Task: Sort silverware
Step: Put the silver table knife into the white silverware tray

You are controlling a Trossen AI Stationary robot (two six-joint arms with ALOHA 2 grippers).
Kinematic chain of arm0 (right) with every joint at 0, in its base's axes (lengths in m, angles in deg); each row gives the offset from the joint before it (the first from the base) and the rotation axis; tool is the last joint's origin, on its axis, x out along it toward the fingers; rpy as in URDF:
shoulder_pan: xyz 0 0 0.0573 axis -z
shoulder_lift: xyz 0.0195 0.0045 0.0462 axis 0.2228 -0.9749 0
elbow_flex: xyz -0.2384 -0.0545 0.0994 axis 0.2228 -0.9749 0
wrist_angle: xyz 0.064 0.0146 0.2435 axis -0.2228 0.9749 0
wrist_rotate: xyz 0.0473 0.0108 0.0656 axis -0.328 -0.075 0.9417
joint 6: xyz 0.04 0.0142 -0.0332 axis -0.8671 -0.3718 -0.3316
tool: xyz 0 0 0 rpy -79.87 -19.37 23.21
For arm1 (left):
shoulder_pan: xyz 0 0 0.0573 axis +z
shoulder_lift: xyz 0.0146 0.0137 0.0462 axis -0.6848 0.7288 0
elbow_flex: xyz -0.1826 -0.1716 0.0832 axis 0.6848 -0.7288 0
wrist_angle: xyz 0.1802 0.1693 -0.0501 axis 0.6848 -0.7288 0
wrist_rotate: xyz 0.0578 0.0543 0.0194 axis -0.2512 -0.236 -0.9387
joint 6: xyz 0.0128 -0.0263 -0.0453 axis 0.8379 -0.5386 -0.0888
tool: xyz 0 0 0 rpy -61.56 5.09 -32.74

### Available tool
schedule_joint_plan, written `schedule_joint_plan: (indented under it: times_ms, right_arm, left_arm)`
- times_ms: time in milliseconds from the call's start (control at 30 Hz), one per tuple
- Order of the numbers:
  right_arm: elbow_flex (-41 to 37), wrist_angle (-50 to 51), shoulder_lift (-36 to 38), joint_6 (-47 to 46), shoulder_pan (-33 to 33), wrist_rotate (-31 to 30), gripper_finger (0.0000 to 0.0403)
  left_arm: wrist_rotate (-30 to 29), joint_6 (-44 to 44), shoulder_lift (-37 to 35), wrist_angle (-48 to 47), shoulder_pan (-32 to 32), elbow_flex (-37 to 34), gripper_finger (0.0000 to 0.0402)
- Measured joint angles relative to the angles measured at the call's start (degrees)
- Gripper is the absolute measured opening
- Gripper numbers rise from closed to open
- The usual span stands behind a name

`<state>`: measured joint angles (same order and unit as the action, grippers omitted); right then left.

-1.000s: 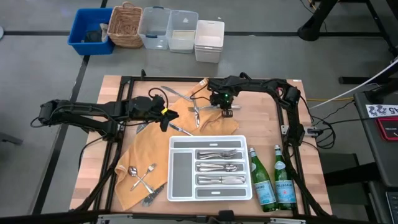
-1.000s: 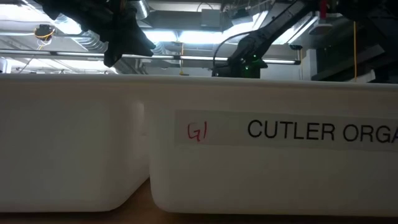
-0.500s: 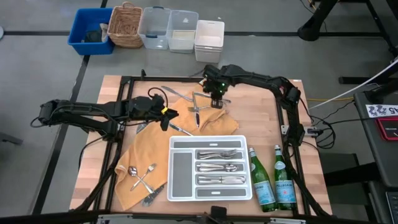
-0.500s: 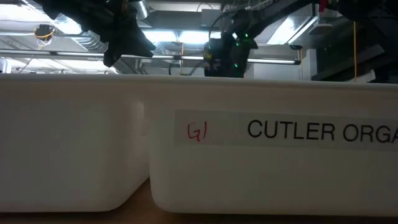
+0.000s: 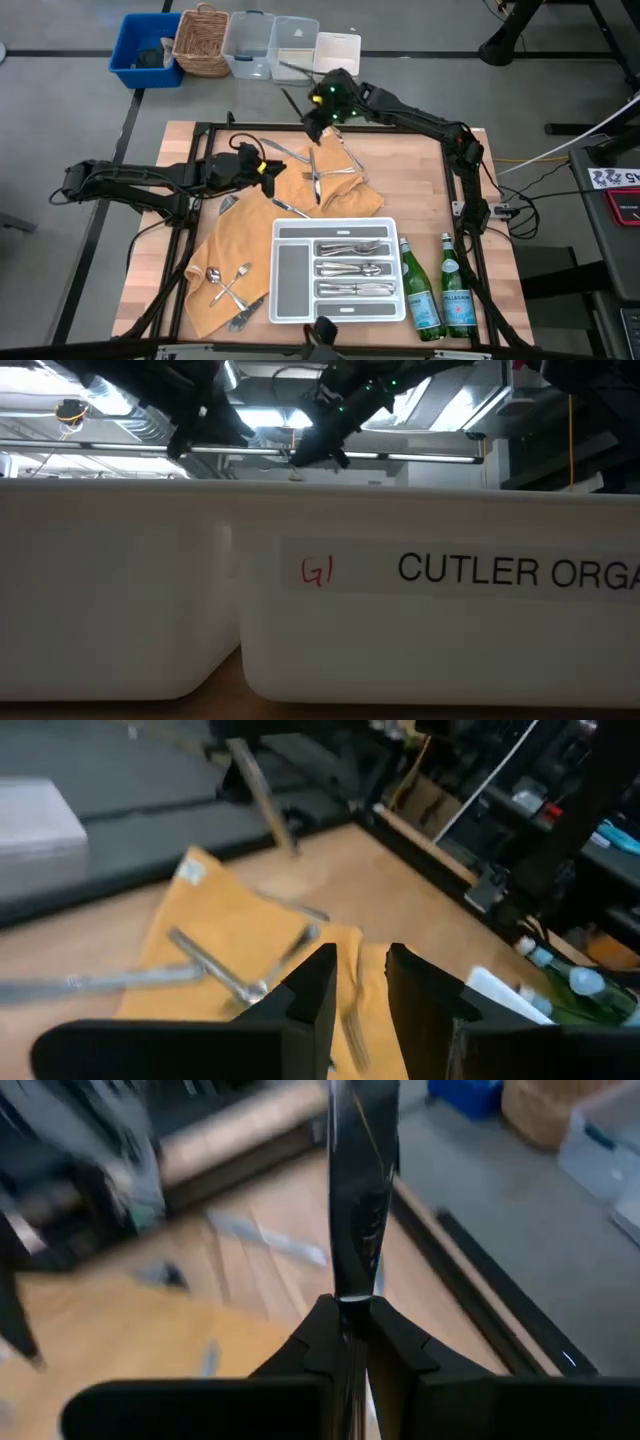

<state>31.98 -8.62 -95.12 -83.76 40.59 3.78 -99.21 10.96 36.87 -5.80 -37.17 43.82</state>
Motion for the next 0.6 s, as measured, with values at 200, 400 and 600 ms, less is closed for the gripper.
schedule_joint_plan:
  times_ms: [200,400,600]
  right_arm:
    - [0.01,-8.6,0.01,-7.15,-0.39,3.15,0.0033]
    - [0.01,-12.08,0.01,-7.41,-1.95,2.12,0.0033]
    - [0.01,-13.3,0.01,-5.63,-4.21,-1.97,0.0033]
  left_arm:
    - [-6.01,4.35,2.39,6.09,1.34,0.04,0.0139]
    - [-7.43,1.9,6.61,11.71,5.96,0.07,0.0175]
    - [-7.59,0.17,11.2,19.04,9.44,0.07,0.0178]
